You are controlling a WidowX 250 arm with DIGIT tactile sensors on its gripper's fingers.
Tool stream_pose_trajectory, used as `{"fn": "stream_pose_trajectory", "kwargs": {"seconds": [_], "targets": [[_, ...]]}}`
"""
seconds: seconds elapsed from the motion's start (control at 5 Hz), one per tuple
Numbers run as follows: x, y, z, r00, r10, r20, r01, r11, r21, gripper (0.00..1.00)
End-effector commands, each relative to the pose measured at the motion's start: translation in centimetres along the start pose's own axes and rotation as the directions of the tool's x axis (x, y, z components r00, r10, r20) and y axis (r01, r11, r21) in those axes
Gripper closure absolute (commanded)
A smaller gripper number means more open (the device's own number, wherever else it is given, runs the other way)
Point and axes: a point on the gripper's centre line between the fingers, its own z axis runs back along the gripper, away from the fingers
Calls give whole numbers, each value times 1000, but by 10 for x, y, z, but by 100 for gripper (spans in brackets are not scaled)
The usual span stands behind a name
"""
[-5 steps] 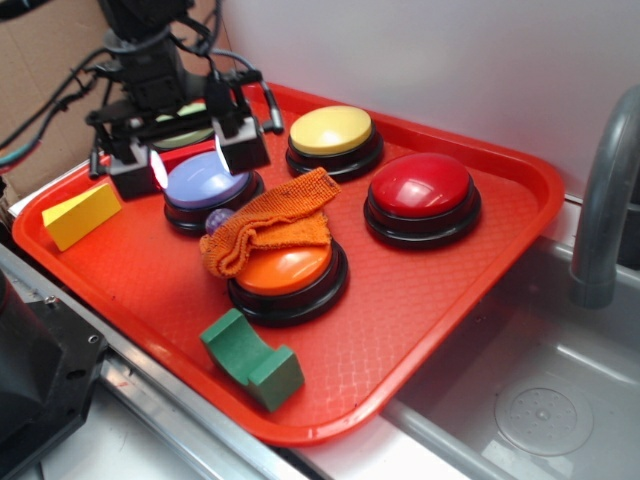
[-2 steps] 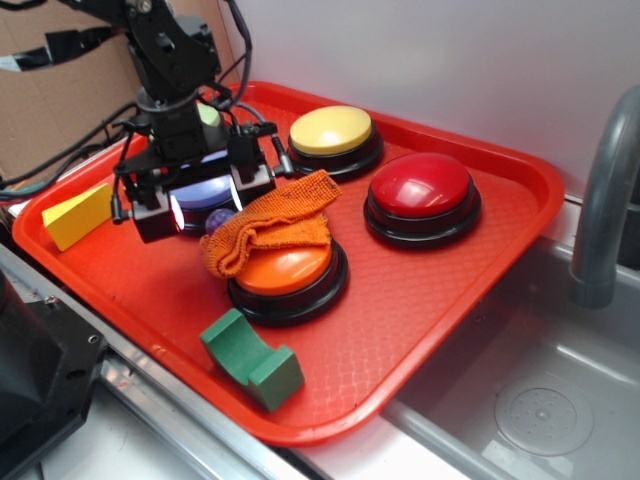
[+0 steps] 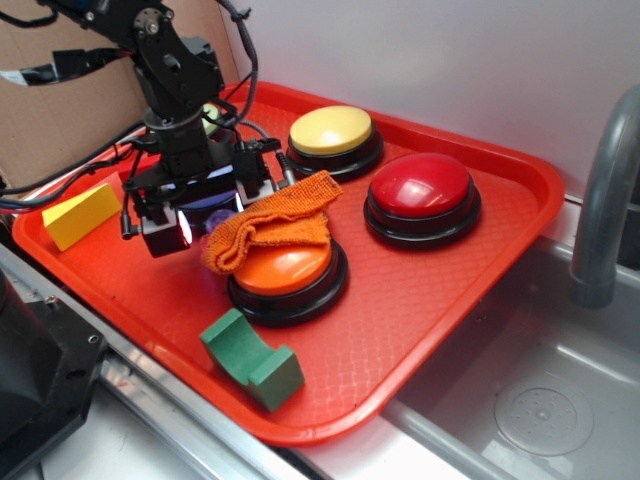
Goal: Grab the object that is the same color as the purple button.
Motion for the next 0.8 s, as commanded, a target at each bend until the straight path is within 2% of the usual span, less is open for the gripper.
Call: {"fn": "stream_pose_trajectory", "kwargs": {"seconds": [0.0,0.2,0.4,0.6], "targets": [[9,2,2,999,52,6,-51,998,-40,100],[9,0,7,1000,-21,0,21,999,-44,100],[10,-4,25,985,-170,10,170,985,-17,100],[8,-5,51,950,-311,42,312,950,-26,100]]}}
